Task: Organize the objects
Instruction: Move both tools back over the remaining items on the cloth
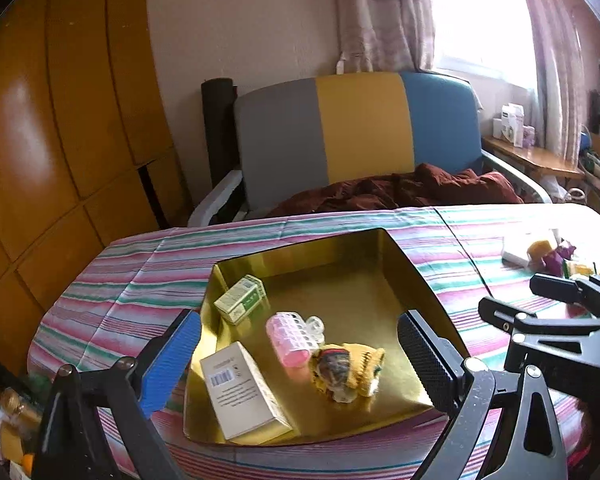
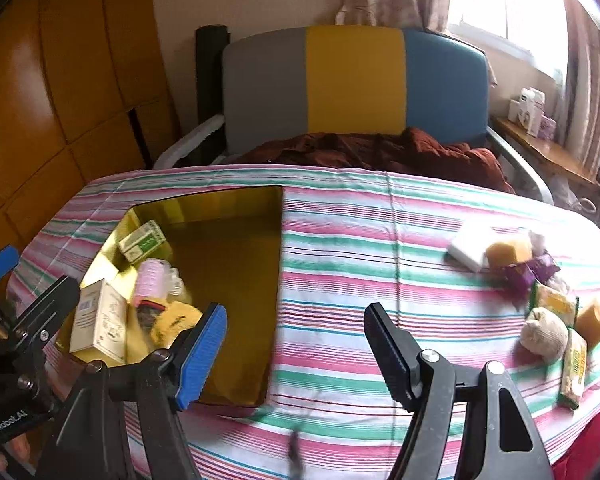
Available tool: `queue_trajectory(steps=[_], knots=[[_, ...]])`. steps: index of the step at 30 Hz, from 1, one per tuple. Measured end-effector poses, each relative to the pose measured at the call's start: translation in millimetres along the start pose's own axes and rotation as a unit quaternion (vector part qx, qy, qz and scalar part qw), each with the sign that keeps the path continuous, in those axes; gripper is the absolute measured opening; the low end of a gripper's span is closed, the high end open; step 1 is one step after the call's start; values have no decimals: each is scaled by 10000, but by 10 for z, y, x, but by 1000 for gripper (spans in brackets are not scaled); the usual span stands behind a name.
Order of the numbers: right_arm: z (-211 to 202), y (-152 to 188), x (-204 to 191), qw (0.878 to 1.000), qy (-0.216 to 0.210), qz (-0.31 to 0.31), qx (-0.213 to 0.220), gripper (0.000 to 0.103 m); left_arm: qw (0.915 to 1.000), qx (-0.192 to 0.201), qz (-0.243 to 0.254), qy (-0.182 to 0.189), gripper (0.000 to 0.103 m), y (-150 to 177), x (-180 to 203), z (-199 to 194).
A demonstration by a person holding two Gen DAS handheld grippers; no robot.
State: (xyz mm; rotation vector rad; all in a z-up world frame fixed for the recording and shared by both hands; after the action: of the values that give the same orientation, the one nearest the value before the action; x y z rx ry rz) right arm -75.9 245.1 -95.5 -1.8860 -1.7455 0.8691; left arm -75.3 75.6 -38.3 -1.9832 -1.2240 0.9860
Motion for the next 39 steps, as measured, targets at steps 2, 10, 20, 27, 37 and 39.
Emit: queue_trajectory(steps=[2,10,20,27,37,39], knots=[[0,-6,131,9999,94,87,-4,72,10000,-17,57,49,99,-8,62,10],[-55,-105,809,9968,535,590,-5,72,9981,-69,360,500,99,-41,452,84],[-411,-275,2344,9707,1310,2005,203,72,9890,-153,839,1205,99,-91,1052,171],[-613,-189,3235,9432,1588,2911,228,73,9766,-233,1157,1798,99,-152,1571,223],[-550,64,3693,9163,914,3897,101,73,9516,-316,1600,2606,99,-350,2415,407],[-551,68,3695,9150,777,3956,145,73,9452,-395,1653,2787,97,-385,2616,486]])
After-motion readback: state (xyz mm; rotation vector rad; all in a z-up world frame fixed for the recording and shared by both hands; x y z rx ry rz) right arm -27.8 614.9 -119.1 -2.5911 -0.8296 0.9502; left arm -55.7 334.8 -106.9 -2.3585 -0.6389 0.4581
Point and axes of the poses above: each gripper's, at about its wrist camera, not at the fingertips, and z roughly the way its jaws point, x to its right, y to its underside, the point moved 6 cm from there along z, roughly the way its jaws point, and after that the axes turned 9 degrees about z, right-handed, at the moved point
